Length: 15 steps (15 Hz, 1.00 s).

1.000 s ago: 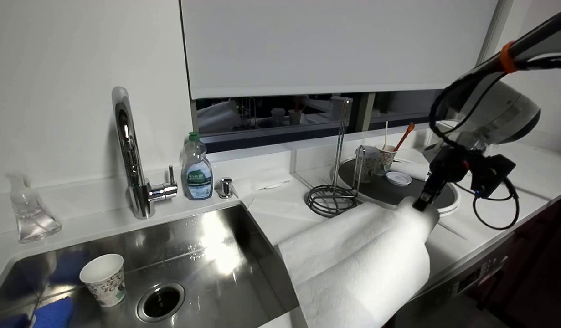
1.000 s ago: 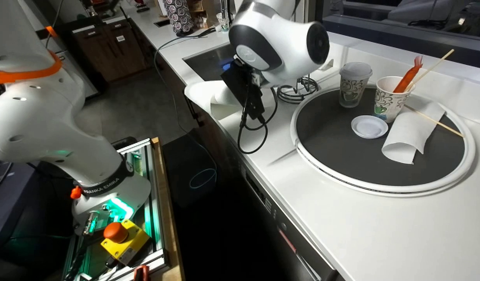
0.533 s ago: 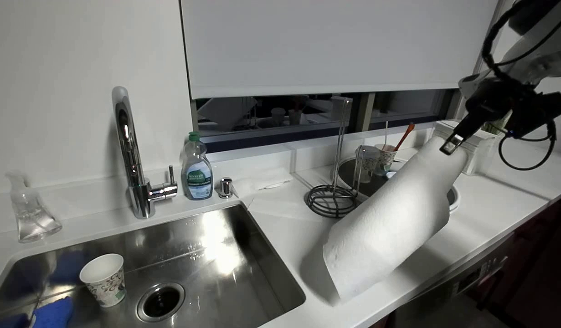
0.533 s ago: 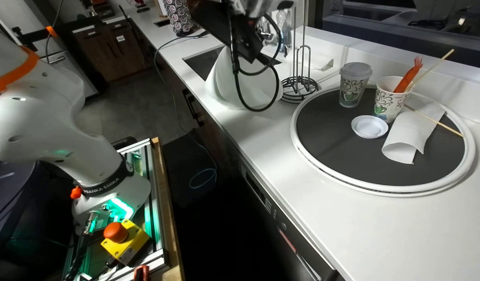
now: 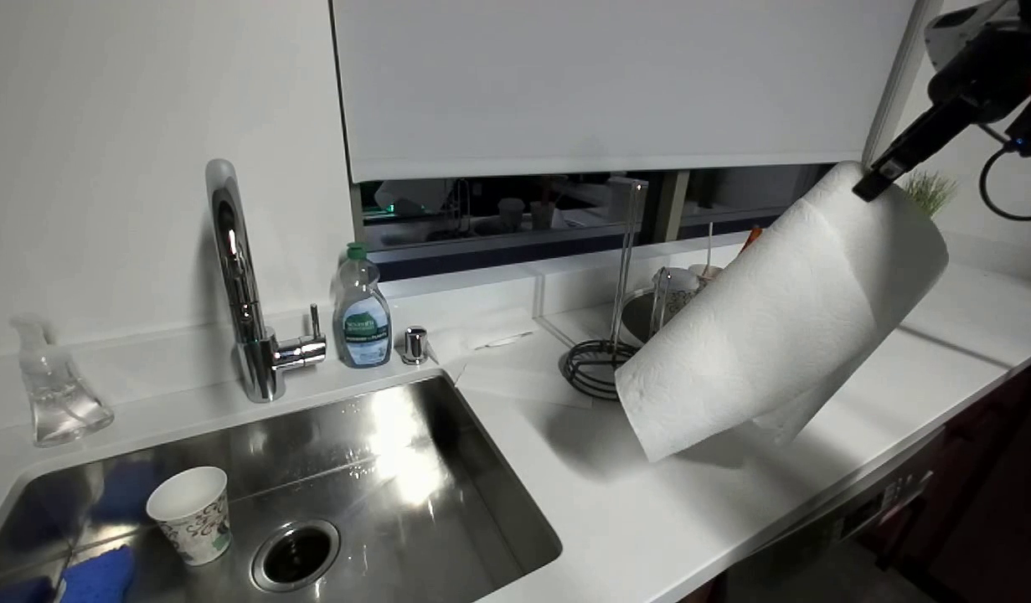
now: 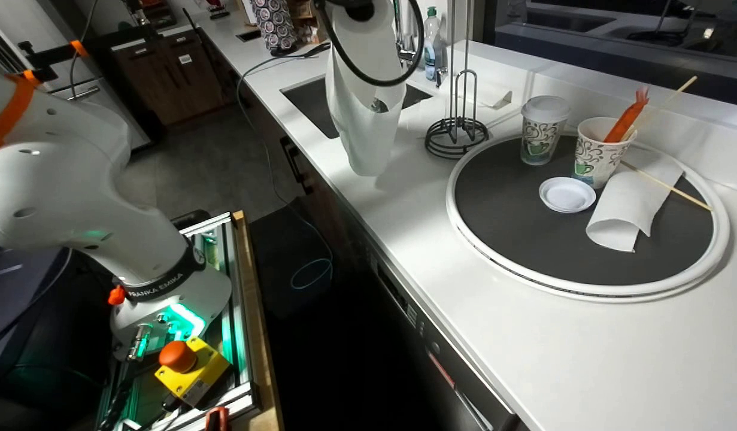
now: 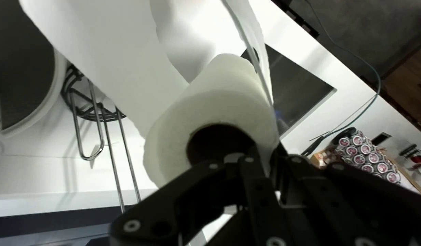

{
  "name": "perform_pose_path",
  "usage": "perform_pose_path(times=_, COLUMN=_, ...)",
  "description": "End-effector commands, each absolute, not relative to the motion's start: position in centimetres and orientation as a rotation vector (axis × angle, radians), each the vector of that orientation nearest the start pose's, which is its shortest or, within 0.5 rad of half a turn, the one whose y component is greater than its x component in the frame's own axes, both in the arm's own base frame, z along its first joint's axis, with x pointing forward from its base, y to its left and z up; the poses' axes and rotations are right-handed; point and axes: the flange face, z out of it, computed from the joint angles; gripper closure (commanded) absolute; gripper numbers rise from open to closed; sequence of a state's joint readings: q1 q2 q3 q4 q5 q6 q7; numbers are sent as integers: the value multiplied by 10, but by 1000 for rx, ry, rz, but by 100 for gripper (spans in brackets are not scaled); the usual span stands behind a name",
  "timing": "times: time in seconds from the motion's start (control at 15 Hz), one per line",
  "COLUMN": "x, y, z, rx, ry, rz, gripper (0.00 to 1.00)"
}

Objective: Pick up the paper towel roll and place it on the paper towel holder

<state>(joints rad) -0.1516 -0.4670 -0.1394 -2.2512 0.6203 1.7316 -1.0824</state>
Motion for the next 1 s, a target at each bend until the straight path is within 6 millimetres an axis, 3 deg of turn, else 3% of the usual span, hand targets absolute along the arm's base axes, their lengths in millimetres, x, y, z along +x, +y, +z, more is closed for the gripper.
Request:
perform_pose_path(times=0.0, x=401, y=-75, z=567, rx=-2411, ry=-854, rz=-508, gripper=88)
perform_pose_path(times=0.2, x=393, y=-74, z=576, rx=-2428, ry=-850, rz=-525, gripper=88)
perform_pose_path(times=0.27, x=392, y=-70, z=573, rx=-2423, ry=-850, rz=-528, gripper=97)
perform_pose_path(times=0.4, x=387, y=-69, z=595, rx=-2440, ry=-875, rz=-593, gripper=97)
perform_pose_path(times=0.53, x=384, y=-67, z=625, rx=-2521, ry=-941, rz=-621, gripper=97)
perform_pose_path(times=0.8, x=370, y=-51, z=712, rx=-2686, ry=-1121, rz=-687, gripper=97)
perform_pose_path(times=0.93, x=367, y=-41, z=760, rx=-2755, ry=-1174, rz=-812, gripper=97)
